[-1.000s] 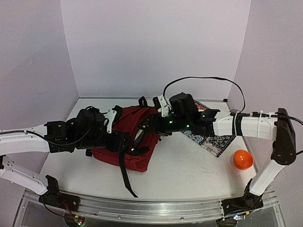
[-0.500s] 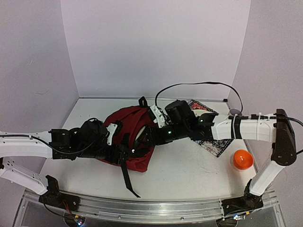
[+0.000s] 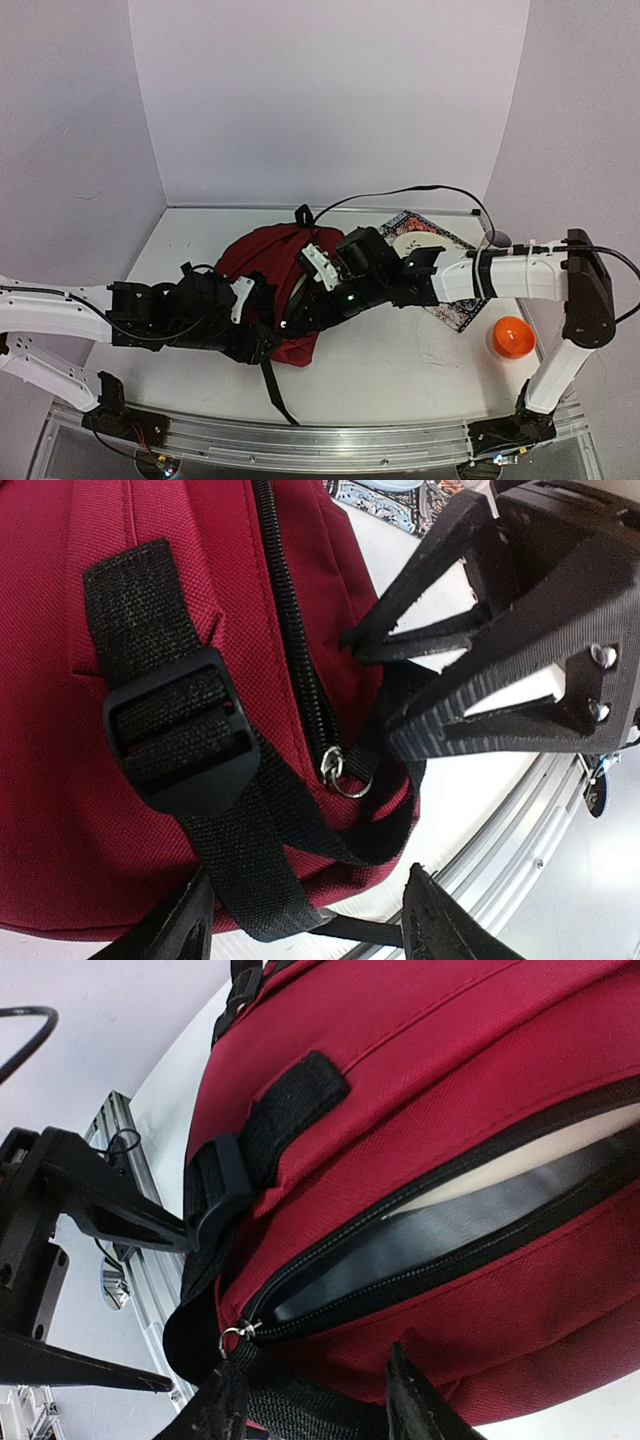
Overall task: Pack the student bag
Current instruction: Pick up the pocket on the back of the student bag.
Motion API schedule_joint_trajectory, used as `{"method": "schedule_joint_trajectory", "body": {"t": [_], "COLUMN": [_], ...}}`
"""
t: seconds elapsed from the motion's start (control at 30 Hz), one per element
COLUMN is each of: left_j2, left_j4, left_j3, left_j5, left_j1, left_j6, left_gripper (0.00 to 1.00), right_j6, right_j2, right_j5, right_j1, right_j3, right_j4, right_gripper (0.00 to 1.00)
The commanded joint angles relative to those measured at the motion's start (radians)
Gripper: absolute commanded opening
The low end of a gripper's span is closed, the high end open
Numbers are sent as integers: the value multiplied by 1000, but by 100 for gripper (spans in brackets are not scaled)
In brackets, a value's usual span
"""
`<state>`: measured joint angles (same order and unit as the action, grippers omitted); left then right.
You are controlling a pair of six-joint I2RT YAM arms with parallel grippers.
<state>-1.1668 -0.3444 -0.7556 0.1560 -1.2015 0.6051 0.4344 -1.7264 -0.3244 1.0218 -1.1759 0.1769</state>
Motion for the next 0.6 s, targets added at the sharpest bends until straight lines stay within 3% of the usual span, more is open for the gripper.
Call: {"method": "schedule_joint_trajectory", "body": {"t": [0.0,0.13,0.33,0.43,0.57], "left_j2": [58,75,51,20,-25], "left_j4": [-30,-31,-29,-30,-28], "left_j3": [0,-29,-58,-73,-98], "left_j5": [41,75,138,150,142], "left_j1": [-7,-7,-6,-6,-6], "left_j6": [29,55,115,118,123], "left_gripper": [66,70,74,75,76], "right_j6": [-38,-49,-63,-69,-90], "right_j2": [5,8,4,4,5], "right_j5": [9,24,5,-17,-41], "right_j1": [16,16,18,18,29], "right_j3": [-32,-28,-34,-35,-38], "right_j4": [-45,-51,-52,-51,-53], "right_gripper": [39,29,23,23,30]}}
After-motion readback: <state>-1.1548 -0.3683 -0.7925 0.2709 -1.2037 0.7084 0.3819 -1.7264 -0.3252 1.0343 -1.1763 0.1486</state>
